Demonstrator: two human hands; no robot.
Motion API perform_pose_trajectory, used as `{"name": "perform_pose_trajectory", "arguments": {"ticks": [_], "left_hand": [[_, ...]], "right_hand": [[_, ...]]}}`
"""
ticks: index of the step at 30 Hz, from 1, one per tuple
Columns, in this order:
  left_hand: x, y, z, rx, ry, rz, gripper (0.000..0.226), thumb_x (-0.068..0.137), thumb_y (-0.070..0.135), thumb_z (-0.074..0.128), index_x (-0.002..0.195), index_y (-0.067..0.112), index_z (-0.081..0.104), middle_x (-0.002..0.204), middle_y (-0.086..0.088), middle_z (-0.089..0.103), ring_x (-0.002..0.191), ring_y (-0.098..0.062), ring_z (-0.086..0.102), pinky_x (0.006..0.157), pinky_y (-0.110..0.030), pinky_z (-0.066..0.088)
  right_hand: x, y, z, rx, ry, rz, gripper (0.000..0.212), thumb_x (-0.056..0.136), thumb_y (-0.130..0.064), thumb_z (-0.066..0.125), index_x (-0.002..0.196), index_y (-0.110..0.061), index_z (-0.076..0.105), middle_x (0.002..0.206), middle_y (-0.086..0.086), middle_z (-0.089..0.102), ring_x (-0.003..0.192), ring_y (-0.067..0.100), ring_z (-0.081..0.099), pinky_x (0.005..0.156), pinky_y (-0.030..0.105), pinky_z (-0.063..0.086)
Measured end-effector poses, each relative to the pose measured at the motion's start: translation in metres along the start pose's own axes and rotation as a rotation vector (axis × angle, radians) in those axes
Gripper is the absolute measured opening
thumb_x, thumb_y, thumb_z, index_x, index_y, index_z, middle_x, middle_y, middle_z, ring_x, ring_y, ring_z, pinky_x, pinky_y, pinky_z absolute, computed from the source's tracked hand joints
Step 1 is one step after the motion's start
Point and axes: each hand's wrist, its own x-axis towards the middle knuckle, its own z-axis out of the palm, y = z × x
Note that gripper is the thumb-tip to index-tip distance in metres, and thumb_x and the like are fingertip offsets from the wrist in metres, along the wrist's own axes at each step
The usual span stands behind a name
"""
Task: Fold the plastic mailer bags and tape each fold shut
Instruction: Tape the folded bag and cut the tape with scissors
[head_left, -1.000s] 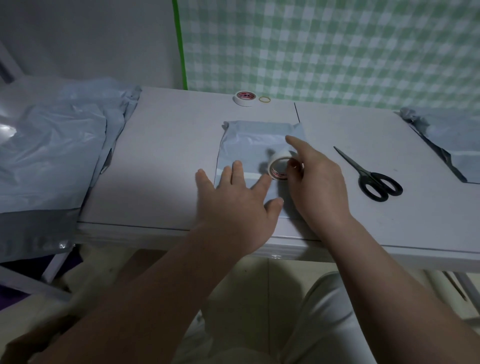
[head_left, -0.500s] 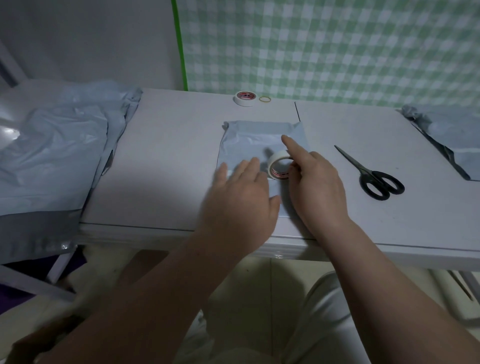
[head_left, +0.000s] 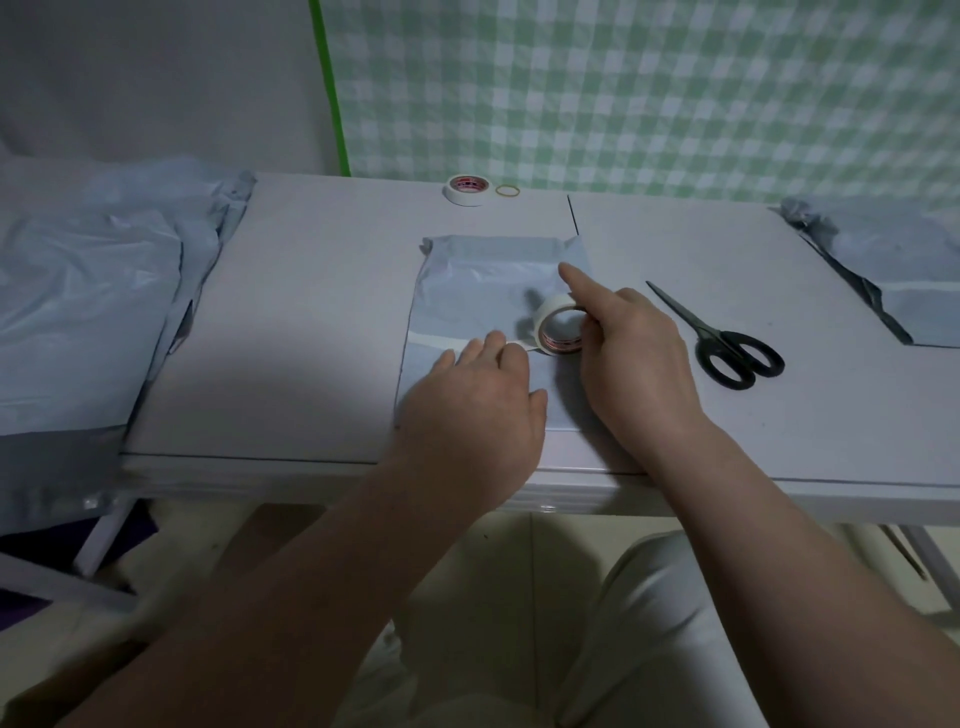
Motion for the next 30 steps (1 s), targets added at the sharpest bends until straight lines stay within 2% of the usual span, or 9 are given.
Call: {"name": "perform_pose_trajectory", "arguments": {"ticks": [4, 5, 8, 9, 12, 16, 20, 26, 30], "left_hand": [[0.0, 0.003, -0.005, -0.019, -0.01, -0.008, 0.047, 0.098, 0.031, 0.035, 0.135, 0.003, 0.043, 0.143, -0.015, 0.044, 0.127, -0.028, 0.046, 0.106, -0.037, 0.034], [0.0, 0.003, -0.003, -0.039, 0.011, -0.024, 0.049, 0.098, 0.033, 0.032, 0.136, 0.004, 0.041, 0.144, -0.013, 0.044, 0.127, -0.027, 0.046, 0.106, -0.036, 0.034], [-0.001, 0.004, -0.006, -0.023, -0.042, -0.026, 0.057, 0.086, 0.036, 0.026, 0.114, 0.002, 0.062, 0.114, -0.015, 0.065, 0.1, -0.029, 0.064, 0.085, -0.037, 0.051], [0.0, 0.004, -0.007, -0.025, -0.026, -0.03, 0.06, 0.087, 0.038, 0.024, 0.118, 0.002, 0.06, 0.12, -0.016, 0.063, 0.106, -0.028, 0.062, 0.089, -0.038, 0.049], [0.001, 0.007, -0.004, 0.017, -0.068, -0.023, 0.061, 0.098, 0.044, 0.016, 0.146, 0.008, 0.028, 0.152, -0.011, 0.031, 0.136, -0.024, 0.034, 0.111, -0.038, 0.025], [-0.001, 0.011, -0.004, 0.103, -0.046, -0.025, 0.082, 0.085, 0.055, -0.005, 0.144, 0.011, 0.031, 0.148, -0.01, 0.036, 0.13, -0.026, 0.039, 0.104, -0.04, 0.032], [0.003, 0.016, -0.001, 0.135, -0.078, -0.055, 0.069, 0.094, 0.059, 0.017, 0.145, 0.015, 0.029, 0.149, -0.014, 0.03, 0.13, -0.031, 0.038, 0.101, -0.044, 0.033], [0.004, 0.021, -0.005, 0.182, -0.102, -0.078, 0.068, 0.092, 0.063, 0.016, 0.139, 0.017, 0.036, 0.125, -0.012, 0.038, 0.107, -0.027, 0.047, 0.082, -0.04, 0.038], [0.004, 0.021, -0.008, 0.212, -0.057, -0.012, 0.067, 0.094, 0.055, 0.012, 0.135, 0.012, 0.043, 0.125, -0.007, 0.043, 0.116, -0.024, 0.044, 0.107, -0.044, 0.026]], "right_hand": [[0.0, 0.004, -0.007, -0.077, 0.002, -0.035, 0.062, 0.09, 0.0, 0.041, 0.139, -0.037, 0.043, 0.104, 0.005, 0.054, 0.093, 0.027, 0.053, 0.071, 0.031, 0.034], [0.0, 0.004, -0.009, -0.097, 0.004, -0.045, 0.062, 0.09, 0.0, 0.041, 0.139, -0.037, 0.043, 0.104, 0.006, 0.054, 0.093, 0.028, 0.053, 0.07, 0.032, 0.036], [-0.001, 0.004, -0.012, -0.17, -0.009, -0.071, 0.064, 0.088, 0.002, 0.041, 0.14, -0.037, 0.042, 0.102, 0.006, 0.051, 0.088, 0.026, 0.05, 0.067, 0.033, 0.037], [-0.002, 0.003, -0.013, -0.201, -0.014, -0.086, 0.066, 0.088, 0.003, 0.041, 0.141, -0.036, 0.042, 0.1, 0.006, 0.049, 0.085, 0.025, 0.047, 0.066, 0.033, 0.036], [-0.001, 0.0, -0.016, -0.299, -0.025, -0.151, 0.066, 0.086, 0.004, 0.044, 0.142, -0.032, 0.042, 0.096, 0.007, 0.044, 0.084, 0.024, 0.042, 0.062, 0.032, 0.032], [0.001, -0.001, -0.014, -0.314, -0.026, -0.183, 0.062, 0.087, 0.001, 0.047, 0.142, -0.028, 0.043, 0.101, 0.009, 0.048, 0.088, 0.027, 0.047, 0.064, 0.032, 0.034], [0.002, 0.009, -0.006, -0.02, 0.038, -0.065, 0.051, 0.09, -0.005, 0.05, 0.137, -0.024, 0.049, 0.102, 0.008, 0.058, 0.092, 0.025, 0.055, 0.074, 0.025, 0.035], [-0.002, 0.016, -0.006, 0.154, 0.052, 0.003, 0.041, 0.086, -0.011, 0.063, 0.126, -0.021, 0.06, 0.1, 0.003, 0.069, 0.08, 0.012, 0.057, 0.075, 0.012, 0.035], [0.001, 0.017, -0.005, 0.189, 0.05, -0.017, 0.036, 0.09, -0.01, 0.059, 0.124, -0.023, 0.062, 0.103, 0.0, 0.07, 0.079, 0.008, 0.056, 0.077, 0.012, 0.037]]}}
